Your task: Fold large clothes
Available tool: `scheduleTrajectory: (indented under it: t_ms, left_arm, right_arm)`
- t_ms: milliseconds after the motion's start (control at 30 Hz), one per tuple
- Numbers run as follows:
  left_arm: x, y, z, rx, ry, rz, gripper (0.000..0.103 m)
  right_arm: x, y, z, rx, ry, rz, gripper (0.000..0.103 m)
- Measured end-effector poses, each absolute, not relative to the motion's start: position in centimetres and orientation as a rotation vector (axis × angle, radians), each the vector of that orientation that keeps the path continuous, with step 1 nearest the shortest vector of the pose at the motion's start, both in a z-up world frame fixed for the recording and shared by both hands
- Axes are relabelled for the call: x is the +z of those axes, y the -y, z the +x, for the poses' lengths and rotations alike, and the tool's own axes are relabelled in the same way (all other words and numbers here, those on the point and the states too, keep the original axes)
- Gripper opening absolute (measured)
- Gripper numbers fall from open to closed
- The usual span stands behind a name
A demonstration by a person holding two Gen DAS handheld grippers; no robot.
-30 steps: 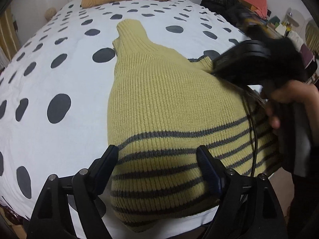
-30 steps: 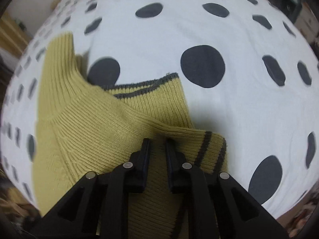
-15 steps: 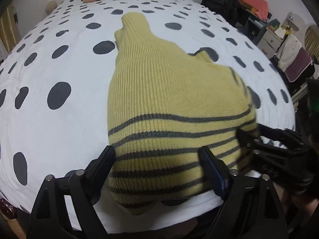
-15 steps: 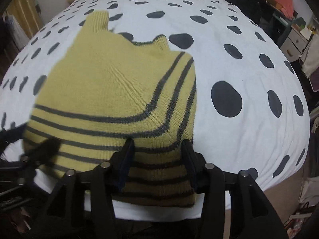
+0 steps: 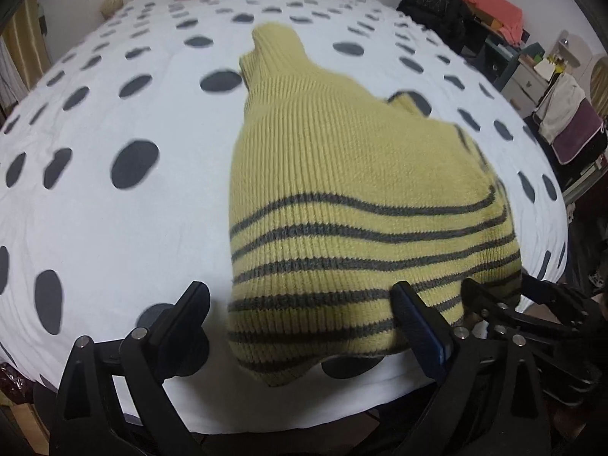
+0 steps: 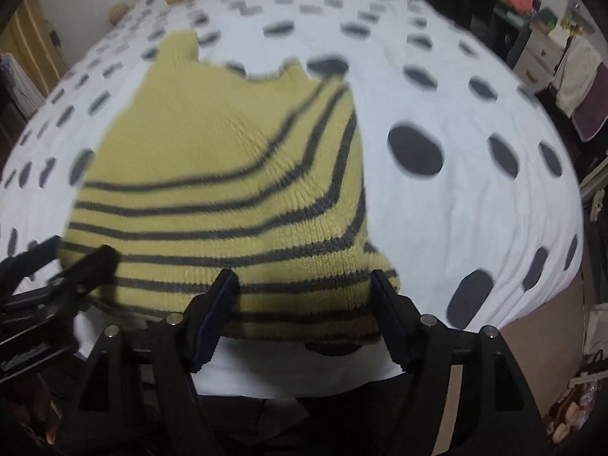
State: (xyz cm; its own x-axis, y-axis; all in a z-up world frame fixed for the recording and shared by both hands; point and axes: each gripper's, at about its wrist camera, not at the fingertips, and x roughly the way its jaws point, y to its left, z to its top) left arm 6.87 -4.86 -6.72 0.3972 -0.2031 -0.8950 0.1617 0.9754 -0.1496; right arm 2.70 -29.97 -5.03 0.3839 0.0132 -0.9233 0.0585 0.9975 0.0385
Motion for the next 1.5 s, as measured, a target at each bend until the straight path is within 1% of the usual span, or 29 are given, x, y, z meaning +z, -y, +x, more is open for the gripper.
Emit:
scheduleTrajectory:
  t_ms: [67,167,200,300,367,433,600,700,767,900,933,1000,1033,1067,1100,1133,1167,1200,1267,1400,1467,1500]
  left_arm:
    - [-6.6,4.1,6.5,-0.243,-1.135,-0.077,0.097]
    - [-4.9,3.0,6.3,-0.240,-1.084,-0.082,0.097]
    - [-4.3,2.5,6.6,-0.239,-1.068,-0.088,0.097]
    - [-3.1,1.1,9.1,-0.301,-1.053,-0.155,0.097]
    - [-3.0,0.5,11.8,-0.315,-1.057,-0.162,0.098]
    - [-3.5,0.3,14.8,-0.339,-1.094,-0.167,0.098]
    - [-5.4,-0.1,21.6,-0.407,-1.171,-0.313,0.098]
    - [-6.4,0.9,24.9,-0.392,-1.200,-0.278,0.098]
    - [-7.3,1.9,26.4,-0.407,-1.223,-0.262,0.098]
    - [-9.0,3.3,28.6,-0.506,-1.274,-0.334,0.098]
    - [-9.3,3.7,28.9,-0.506,-1.278,-0.331,0.098]
    - [-9.8,4.1,29.3,-0.517,-1.261,-0.328,0.097]
    - [-10.0,4.2,29.5,-0.514,-1.251,-0.329,0.092]
    - [-10.1,4.3,29.6,-0.509,-1.246,-0.324,0.080]
    - [-10.2,4.4,29.7,-0.501,-1.236,-0.317,0.072]
    - [-10.1,4.4,29.5,-0.494,-1.216,-0.312,0.056]
    - [-9.9,4.4,29.3,-0.491,-1.201,-0.310,0.047]
    - [-9.6,4.2,29.1,-0.492,-1.181,-0.314,0.044]
    - [-9.0,3.8,28.8,-0.486,-1.157,-0.315,0.036]
    - [-7.2,2.3,28.5,-0.473,-1.104,-0.362,0.028]
    - [-5.3,0.8,28.7,-0.455,-1.063,-0.357,0.014]
    - [-4.3,0.2,28.9,-0.440,-1.041,-0.344,0.013]
  right_arm:
    - [-5.7,30.5,2.4,-0.021,-1.185,0.122,0.072]
    - [-4.0,32.0,1.0,0.030,-1.103,0.194,0.073]
    - [-3.7,32.7,0.9,0.052,-1.096,0.242,0.075]
    - [-3.9,36.3,1.7,0.129,-1.082,0.450,0.077]
    - [-4.5,38.4,2.4,0.147,-1.093,0.531,0.077]
    - [-5.6,39.9,2.6,0.183,-1.115,0.624,0.077]
    - [-8.5,41.1,-0.2,0.284,-1.042,0.864,0.077]
    - [-11.8,39.8,-1.4,0.351,-1.075,1.047,0.077]
    - [-13.3,37.9,-1.5,0.414,-1.039,1.135,0.077]
    - [-14.6,35.1,0.3,0.411,-0.995,1.167,0.078]
    - [-14.8,34.7,0.8,0.411,-0.981,1.173,0.080]
    - [-14.7,34.5,1.3,0.391,-0.949,1.199,0.080]
    - [-14.5,34.3,1.6,0.390,-0.935,1.196,0.079]
    - [-14.2,34.1,2.0,0.386,-0.924,1.159,0.071]
    - [-14.0,33.7,2.3,0.386,-0.913,1.129,0.062]
    - [-13.7,33.8,1.9,0.402,-0.895,1.112,0.058]
    - [-13.3,33.4,2.0,0.411,-0.879,1.085,0.055]
    - [-12.8,33.3,1.9,0.407,-0.867,1.063,0.052]
    - [-11.5,32.7,1.8,0.397,-0.838,0.993,0.050]
    - [-8.7,31.6,1.8,0.410,-0.776,0.916,0.046]
    - [-7.6,30.9,2.4,0.437,-0.759,0.920,0.046]
    - [-7.1,30.6,2.8,0.458,-0.752,0.925,0.046]
